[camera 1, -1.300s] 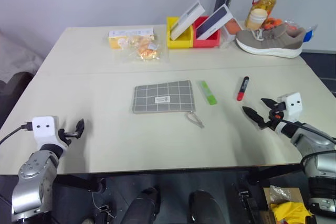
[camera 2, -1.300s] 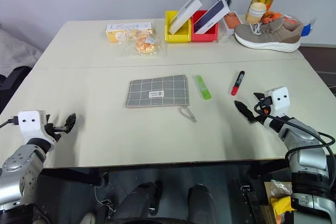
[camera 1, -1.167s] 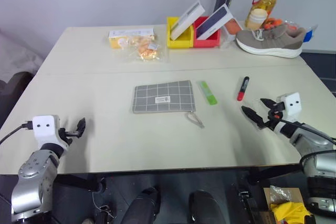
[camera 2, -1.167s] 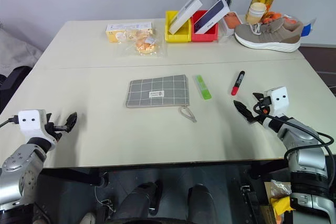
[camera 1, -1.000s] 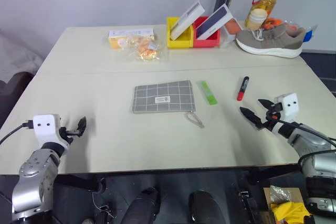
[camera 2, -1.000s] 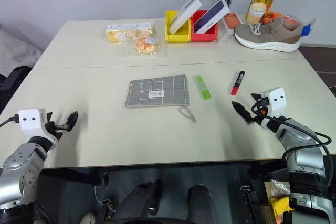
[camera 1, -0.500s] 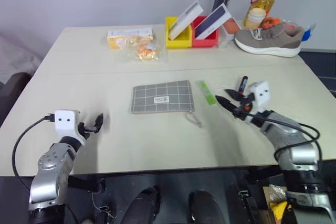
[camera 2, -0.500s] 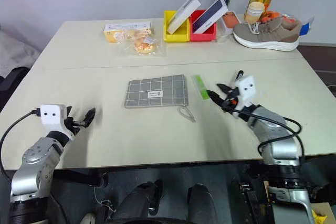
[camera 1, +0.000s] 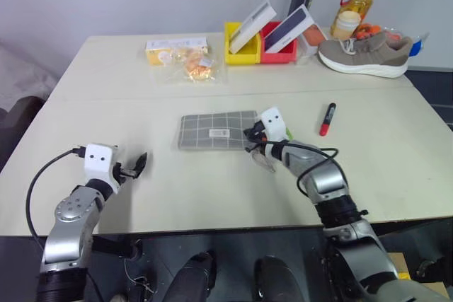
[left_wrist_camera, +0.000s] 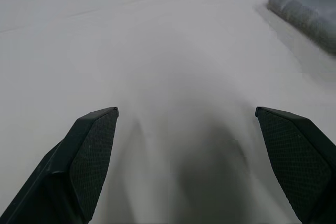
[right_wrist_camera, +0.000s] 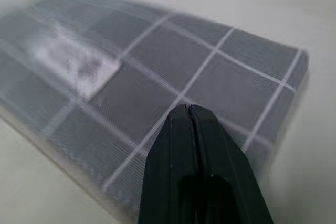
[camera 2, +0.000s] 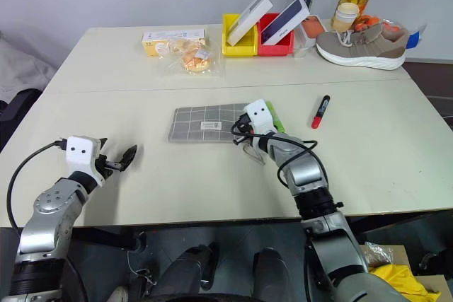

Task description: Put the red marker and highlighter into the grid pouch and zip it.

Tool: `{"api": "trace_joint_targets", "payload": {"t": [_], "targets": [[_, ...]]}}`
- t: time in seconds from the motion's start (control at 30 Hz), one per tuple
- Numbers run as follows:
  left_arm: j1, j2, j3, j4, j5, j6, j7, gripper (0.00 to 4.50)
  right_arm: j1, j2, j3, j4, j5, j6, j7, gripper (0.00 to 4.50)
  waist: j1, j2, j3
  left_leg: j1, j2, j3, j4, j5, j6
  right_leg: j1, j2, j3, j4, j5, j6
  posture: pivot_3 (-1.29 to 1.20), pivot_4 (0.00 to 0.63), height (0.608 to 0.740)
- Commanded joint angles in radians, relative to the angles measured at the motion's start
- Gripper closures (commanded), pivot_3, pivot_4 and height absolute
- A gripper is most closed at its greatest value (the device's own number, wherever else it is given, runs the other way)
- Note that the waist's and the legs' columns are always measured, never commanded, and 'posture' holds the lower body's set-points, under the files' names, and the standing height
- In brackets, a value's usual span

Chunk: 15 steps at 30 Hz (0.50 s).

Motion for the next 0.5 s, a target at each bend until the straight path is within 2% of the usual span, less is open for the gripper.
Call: {"api": "trace_joint_targets", "payload": {"t": [0.03, 0.2, 0.5], "targets": [[-0.038, 0.044, -0.007, 0.033, 0.035, -0.073, -0.029, 0.0, -0.017, 0.027, -0.035, 0.047, 0.01, 0.054, -0.028, 4.46, -0.001, -0.001, -0.001, 0.0, 0.0, 0.0, 0.0, 0.0, 0.0, 0.0, 0.0, 0.0, 0.0, 0.0, 0.0, 0.0, 0.15, 0.74], [-0.128, 0.086, -0.069, 0.156, 0.101, -0.195, -0.082, 0.0, -0.013, 0.045, -0.045, 0.041, 0.017, 0.064, -0.017, 4.46, 0.0, -0.001, -0.001, 0.002, 0.0, 0.0, 0.0, 0.0, 0.0, 0.0, 0.001, 0.0, 0.001, 0.001, -0.001, 0.0, 0.15, 0.74], [-0.438, 0.147, -0.342, 0.649, 0.348, -0.776, -0.232, 0.0, -0.009, 0.07, -0.012, 0.023, -0.011, 0.055, -0.019, 4.46, -0.009, -0.001, -0.001, 0.002, 0.0, 0.0, 0.0, 0.001, -0.001, 0.0, 0.001, 0.0, 0.003, 0.001, -0.001, 0.0, 0.15, 0.74]]}}
